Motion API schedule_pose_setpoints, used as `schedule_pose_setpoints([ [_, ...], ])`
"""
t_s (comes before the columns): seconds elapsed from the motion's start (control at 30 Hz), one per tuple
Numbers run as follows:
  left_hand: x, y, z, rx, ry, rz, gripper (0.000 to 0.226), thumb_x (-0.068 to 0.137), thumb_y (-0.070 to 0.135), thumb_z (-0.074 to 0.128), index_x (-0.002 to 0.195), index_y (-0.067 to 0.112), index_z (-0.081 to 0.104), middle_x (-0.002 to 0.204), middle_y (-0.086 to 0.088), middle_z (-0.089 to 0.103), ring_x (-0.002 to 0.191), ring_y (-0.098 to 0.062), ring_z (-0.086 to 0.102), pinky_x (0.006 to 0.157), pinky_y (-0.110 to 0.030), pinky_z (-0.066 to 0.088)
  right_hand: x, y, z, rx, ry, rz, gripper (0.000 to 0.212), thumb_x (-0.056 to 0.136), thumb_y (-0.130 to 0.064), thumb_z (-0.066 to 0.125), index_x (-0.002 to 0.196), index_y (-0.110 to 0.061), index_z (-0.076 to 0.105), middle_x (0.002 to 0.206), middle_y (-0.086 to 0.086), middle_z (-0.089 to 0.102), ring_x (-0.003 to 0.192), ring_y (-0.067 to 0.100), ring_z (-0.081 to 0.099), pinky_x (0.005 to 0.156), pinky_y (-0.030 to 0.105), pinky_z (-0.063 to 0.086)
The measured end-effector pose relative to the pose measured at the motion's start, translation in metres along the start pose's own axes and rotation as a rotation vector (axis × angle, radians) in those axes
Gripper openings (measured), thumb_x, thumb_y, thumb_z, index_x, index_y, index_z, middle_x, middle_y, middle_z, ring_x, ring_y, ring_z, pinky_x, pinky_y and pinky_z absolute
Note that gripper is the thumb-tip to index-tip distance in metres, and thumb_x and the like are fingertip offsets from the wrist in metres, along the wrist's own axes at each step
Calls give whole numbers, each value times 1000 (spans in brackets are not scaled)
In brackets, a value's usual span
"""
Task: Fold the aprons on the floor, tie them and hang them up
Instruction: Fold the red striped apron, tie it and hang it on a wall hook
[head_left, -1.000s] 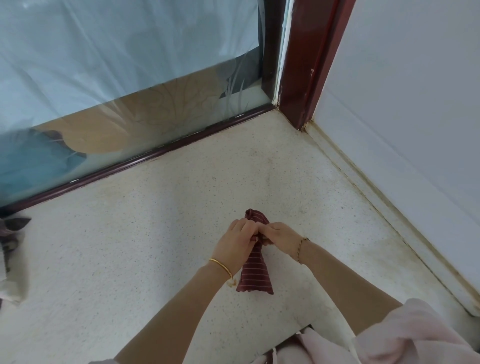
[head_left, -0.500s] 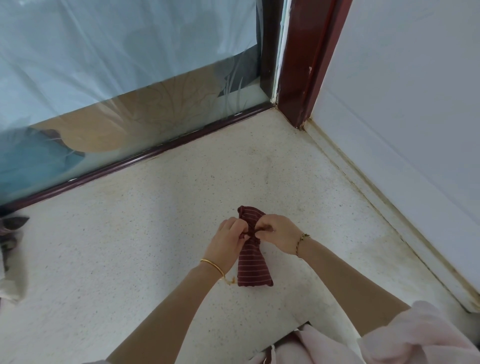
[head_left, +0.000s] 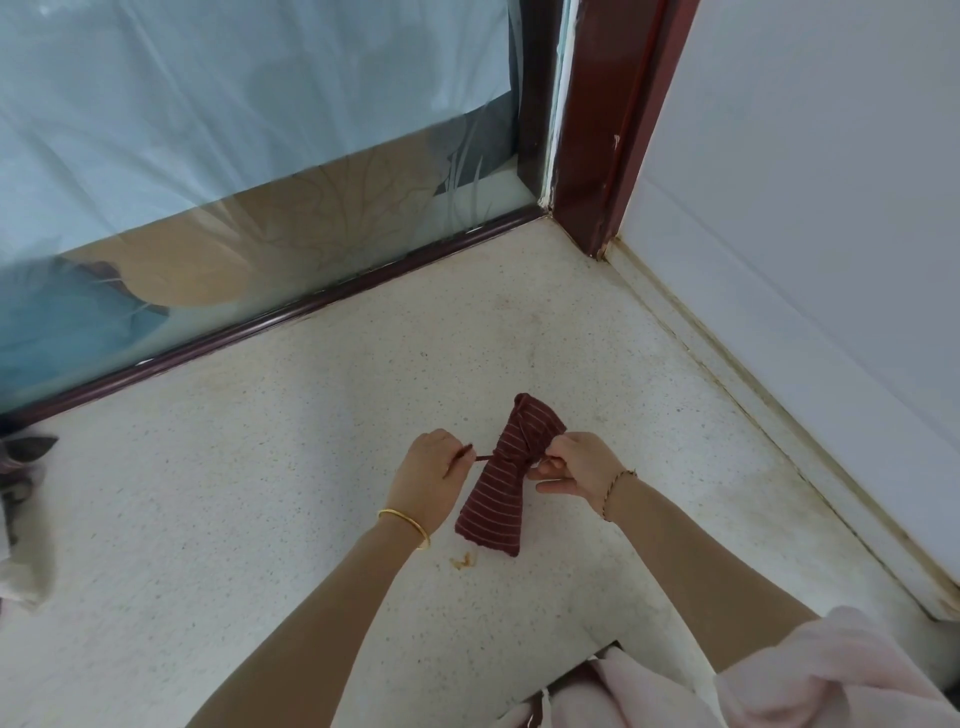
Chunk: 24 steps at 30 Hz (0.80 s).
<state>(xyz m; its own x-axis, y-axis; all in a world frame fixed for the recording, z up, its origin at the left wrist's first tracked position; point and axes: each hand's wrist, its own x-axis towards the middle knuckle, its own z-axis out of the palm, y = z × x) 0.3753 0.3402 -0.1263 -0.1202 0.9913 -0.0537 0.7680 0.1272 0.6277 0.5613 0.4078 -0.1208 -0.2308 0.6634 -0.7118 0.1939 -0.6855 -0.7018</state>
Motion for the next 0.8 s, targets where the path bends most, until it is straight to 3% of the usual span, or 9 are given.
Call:
schedule_pose_setpoints([
  [0.07,2,9,1,-200,-18,-216,28,94,18,50,68,7,55,65,2,48,60,-10,43,58,-18,33,3,4,2,2,25,38,27,92,-2,43,66,-6,48,64,12,56,73,27,66,74,41,58],
  [0.2,-1,17,6,-733,49,-492,22,93,9,52,82,2,69,62,-1,56,66,-11,54,64,-16,47,3,5,4,-9,33,53,25,92,-1,43,68,-5,50,63,14,56,75,31,66,79,44,57],
  [0.27,-4,22,5,-960,64,-527,20,91,4,54,81,4,72,69,-5,63,67,-12,54,70,-19,49,0,3,7,-79,18,27,26,91,-1,43,66,-7,48,63,13,56,74,29,65,78,41,57],
  [0.33,0,29,2,-1030,50,-492,24,89,7,58,69,10,72,80,-9,71,72,-14,59,73,-25,49,-3,2,11,-131,7,-5,23,91,-2,44,69,-7,47,66,12,56,72,25,63,76,37,56],
  [0.47,8,30,-1,-642,-30,-360,20,87,21,64,70,11,68,72,3,69,68,-5,60,65,-19,48,-6,0,13,-244,15,-124,18,94,-11,50,76,-9,52,75,7,61,78,20,65,79,38,58],
  [0.6,12,30,-4,-387,-98,-232,4,83,18,69,79,18,68,78,6,65,69,-5,56,66,-11,45,-13,-6,16,-384,5,-237,15,94,-20,53,80,-14,55,82,4,65,79,17,69,66,28,58],
  [0.7,15,35,-5,-139,-166,-98,11,82,22,67,92,19,70,92,5,65,84,-9,58,77,-19,47,-17,-14,21,-492,7,-319,19,93,-22,54,75,-15,57,78,4,67,73,15,67,66,30,58],
  [0.8,19,39,-6,30,-204,-35,16,86,28,63,96,18,71,94,2,64,88,-13,57,80,-27,47,-21,-21,25,-608,2,-407,26,92,-21,56,68,-11,62,73,12,68,66,17,62,65,34,56],
])
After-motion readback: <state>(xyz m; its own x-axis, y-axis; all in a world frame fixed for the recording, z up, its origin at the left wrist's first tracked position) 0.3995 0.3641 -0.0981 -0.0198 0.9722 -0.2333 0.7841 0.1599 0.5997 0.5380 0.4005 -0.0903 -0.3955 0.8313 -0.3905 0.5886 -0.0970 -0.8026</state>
